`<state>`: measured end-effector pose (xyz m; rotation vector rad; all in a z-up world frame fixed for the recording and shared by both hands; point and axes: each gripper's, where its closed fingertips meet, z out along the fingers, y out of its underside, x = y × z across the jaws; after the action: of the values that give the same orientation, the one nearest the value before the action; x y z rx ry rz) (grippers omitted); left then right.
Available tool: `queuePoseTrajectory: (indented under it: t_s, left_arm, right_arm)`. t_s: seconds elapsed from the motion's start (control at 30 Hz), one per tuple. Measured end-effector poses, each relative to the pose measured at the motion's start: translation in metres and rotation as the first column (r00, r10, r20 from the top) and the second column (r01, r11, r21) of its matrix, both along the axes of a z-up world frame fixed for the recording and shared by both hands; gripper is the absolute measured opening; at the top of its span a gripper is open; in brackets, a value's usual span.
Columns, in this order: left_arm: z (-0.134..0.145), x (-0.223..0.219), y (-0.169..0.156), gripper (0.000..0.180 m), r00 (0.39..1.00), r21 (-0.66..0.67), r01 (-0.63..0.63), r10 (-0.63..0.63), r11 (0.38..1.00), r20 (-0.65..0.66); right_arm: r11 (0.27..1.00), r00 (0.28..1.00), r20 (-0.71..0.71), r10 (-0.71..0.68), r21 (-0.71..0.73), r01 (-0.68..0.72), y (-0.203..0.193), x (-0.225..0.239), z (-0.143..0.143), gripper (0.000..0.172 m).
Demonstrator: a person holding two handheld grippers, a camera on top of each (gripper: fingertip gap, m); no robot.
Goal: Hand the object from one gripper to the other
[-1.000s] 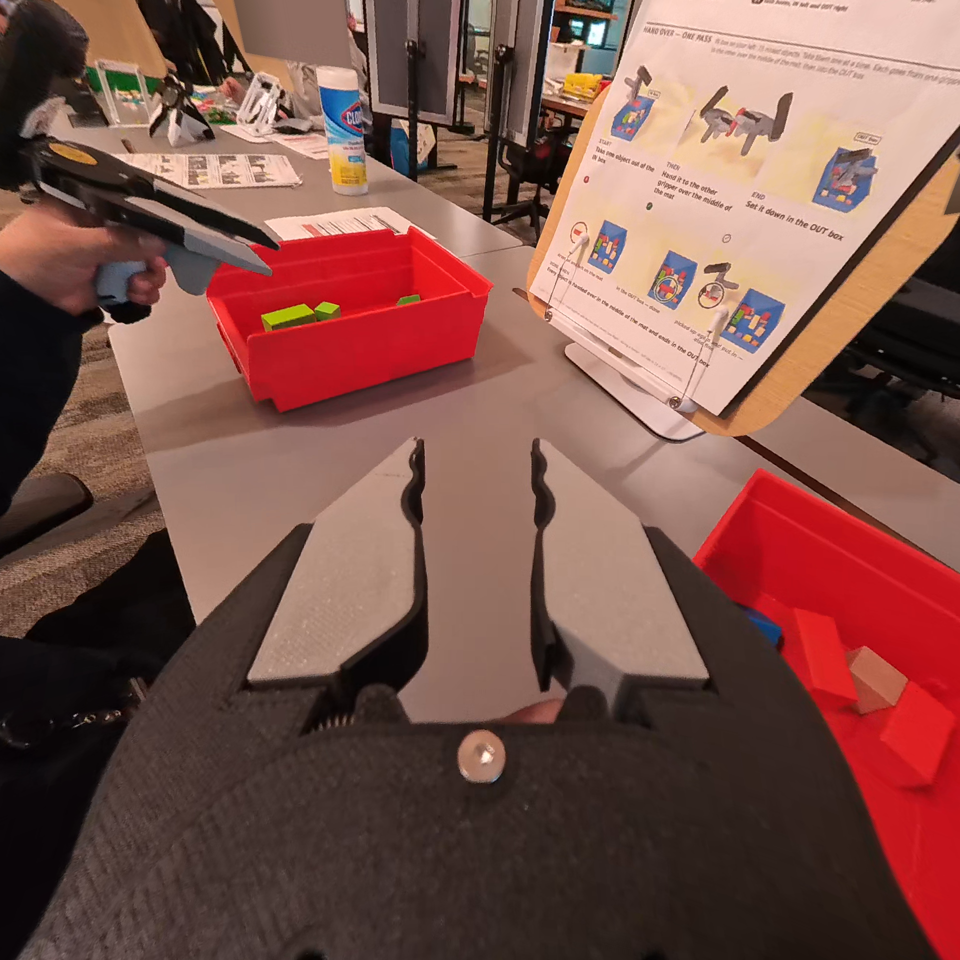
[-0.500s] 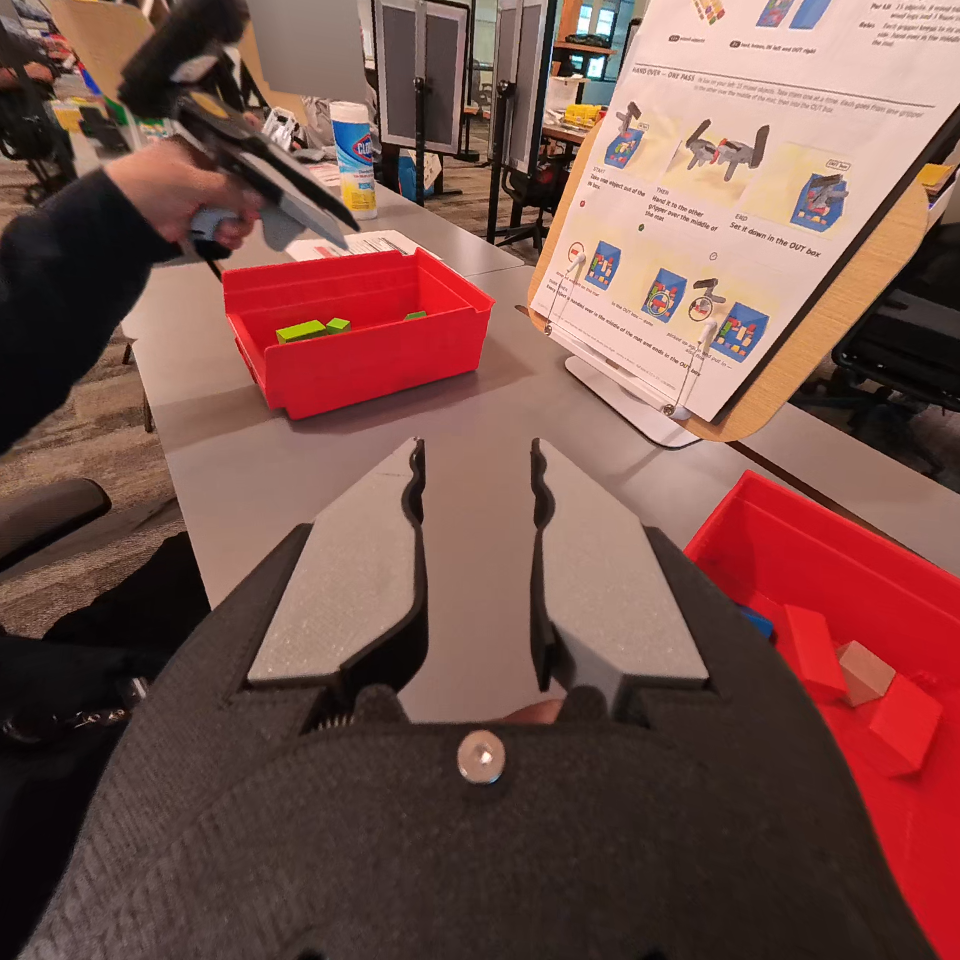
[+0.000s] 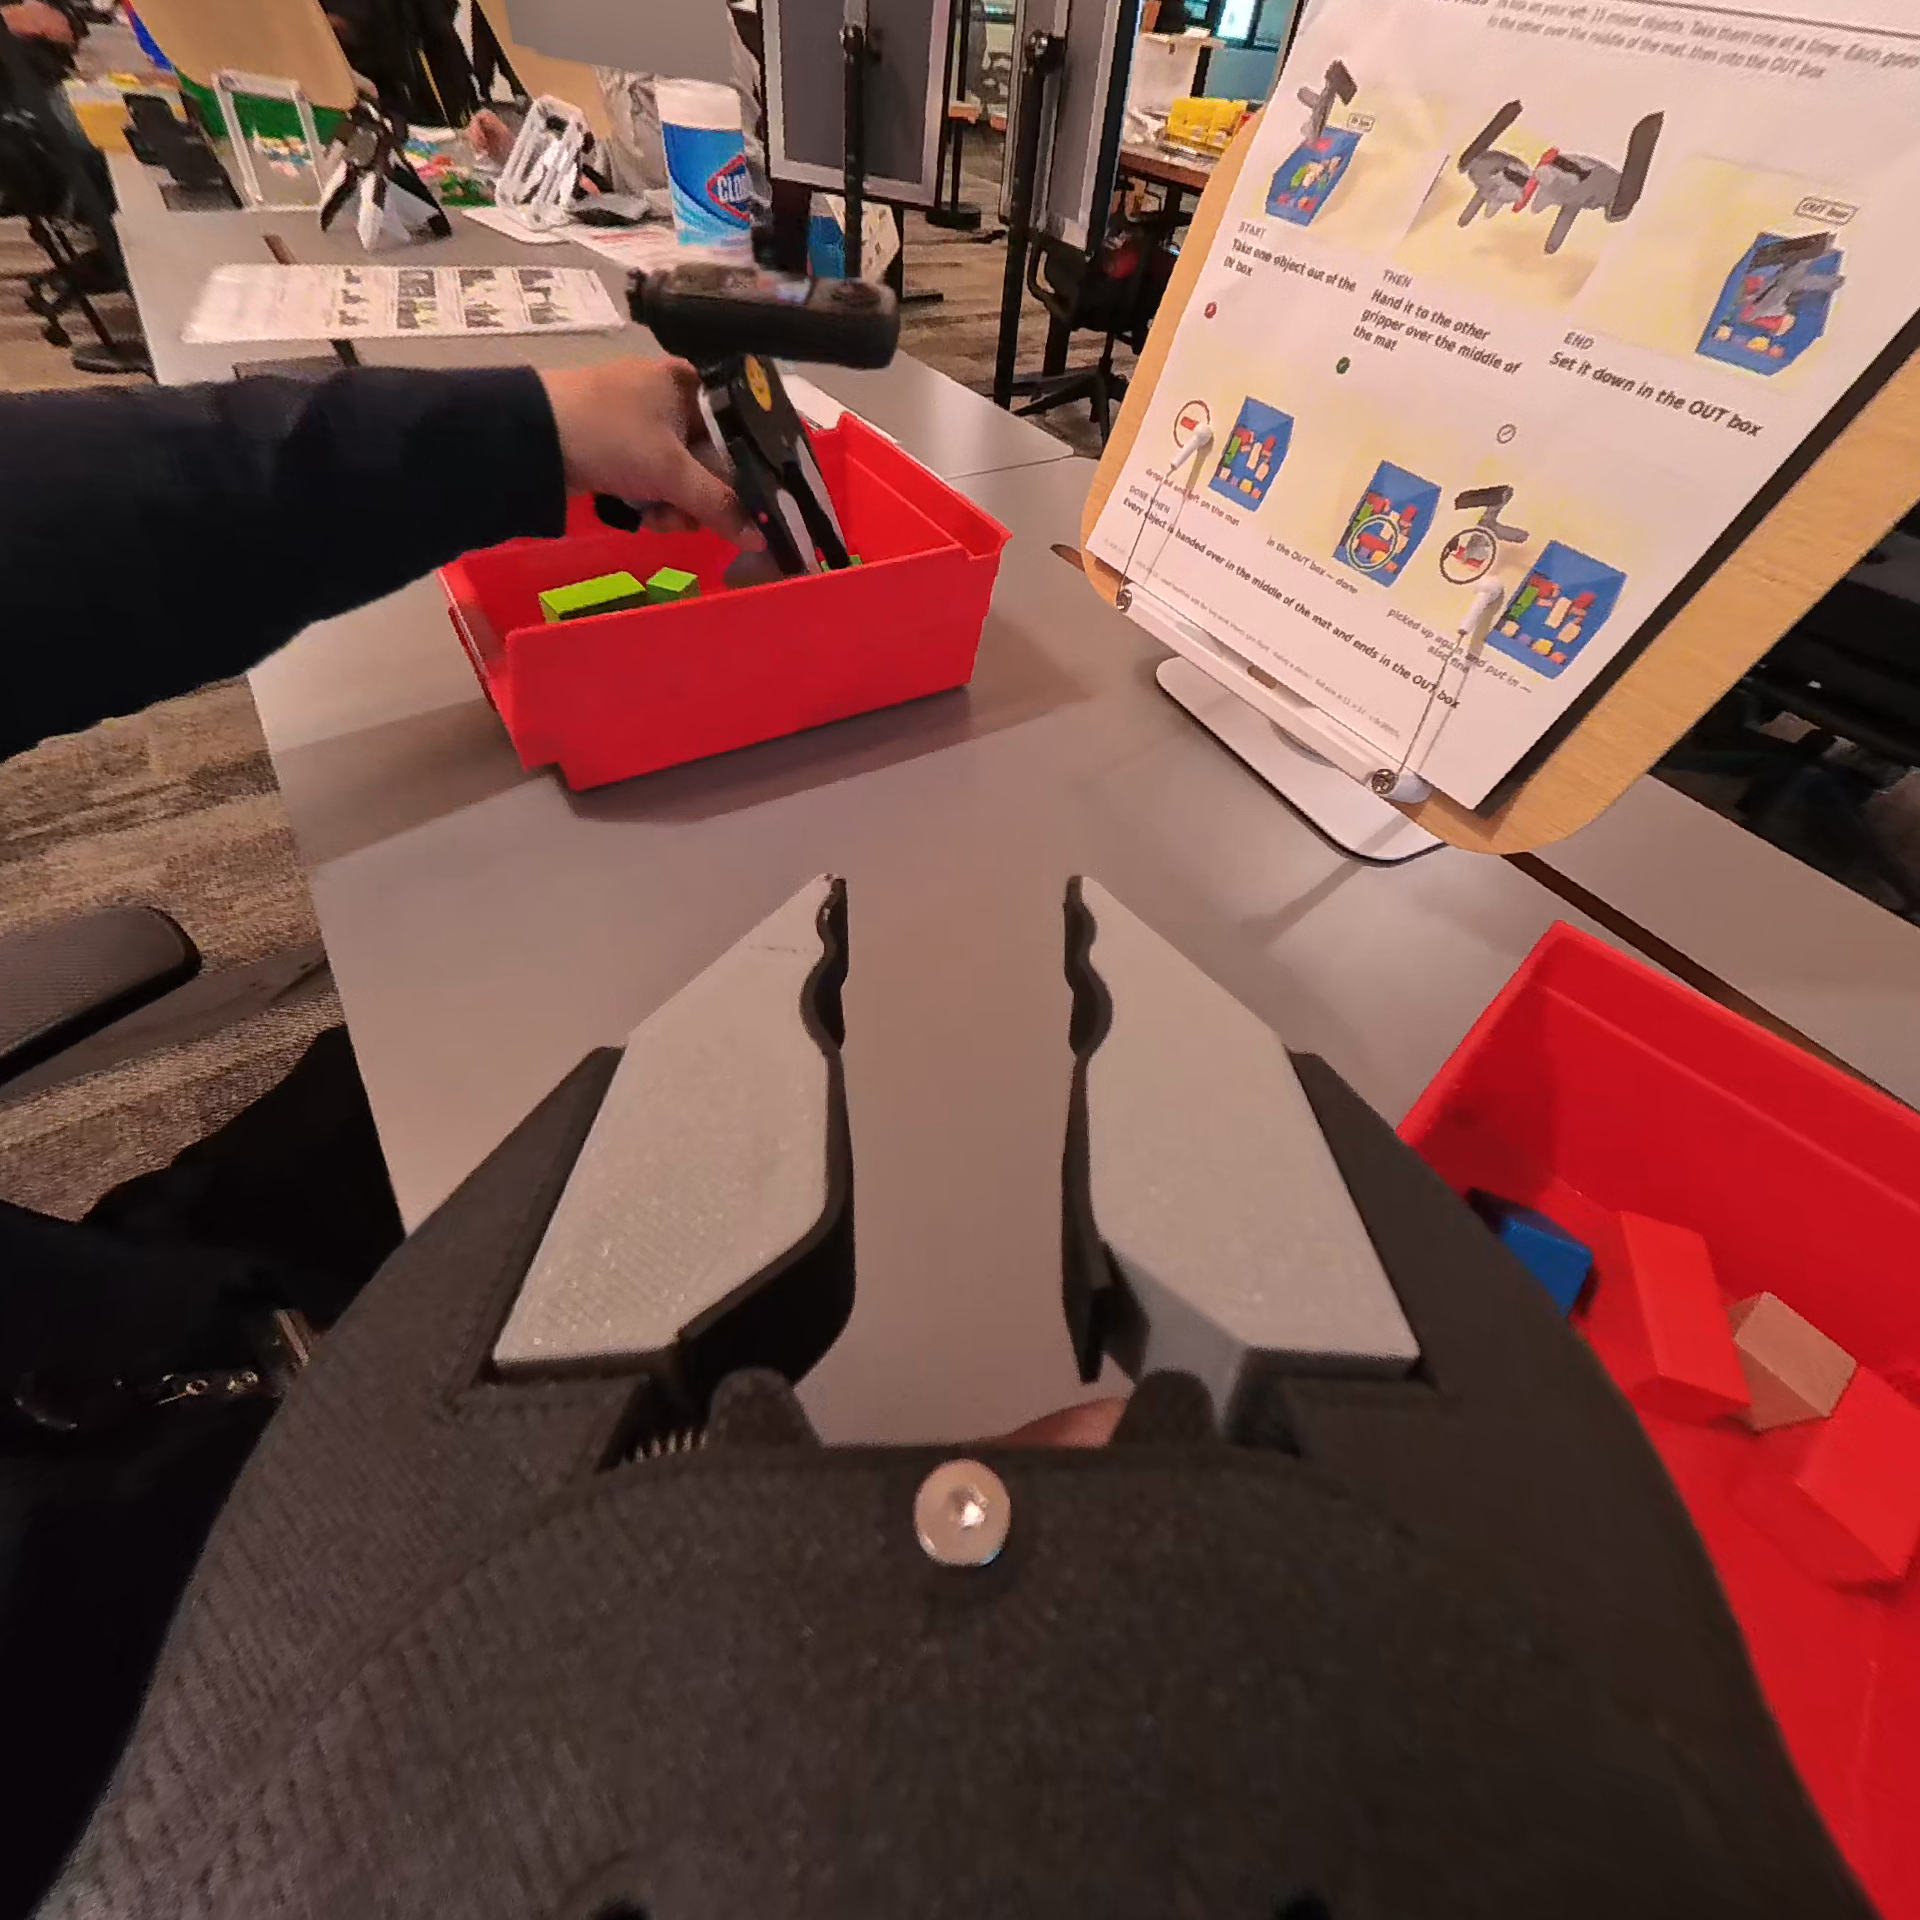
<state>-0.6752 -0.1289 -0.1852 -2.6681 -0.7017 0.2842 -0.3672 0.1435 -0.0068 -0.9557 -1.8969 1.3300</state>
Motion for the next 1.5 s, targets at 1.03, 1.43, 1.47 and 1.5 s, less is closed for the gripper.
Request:
queuePoseTrajectory:
  t_s: [1.03, 1.43, 1.47, 1.5]
  left_arm:
    - [0.158, 0.289, 0.151, 0.030, 0.544, 0.142, 0.626, -0.299, 0.767, -0.784]
    - [0.143, 0.293, 0.174, 0.031, 0.349, -0.040, 0.564, -0.283, 0.824, -0.894]
    - [0.141, 0.291, 0.175, 0.031, 0.355, -0.031, 0.560, -0.274, 0.828, -0.894]
    - [0.139, 0.288, 0.176, 0.031, 0.361, -0.027, 0.557, -0.271, 0.830, -0.893]
  right_arm:
    - [0.914, 0.945, 0.109, 0.308, -0.309, -0.262, -0.105, 0.010, -0.007, 0.060]
    - [0.875, 0.913, 0.199, 0.357, -0.414, -0.251, -0.116, -0.009, -0.034, 0.031]
    - [0.884, 0.919, 0.199, 0.341, -0.401, -0.241, -0.115, -0.011, -0.036, 0.031]
    - [0.895, 0.925, 0.200, 0.324, -0.382, -0.231, -0.114, -0.013, -0.038, 0.031]
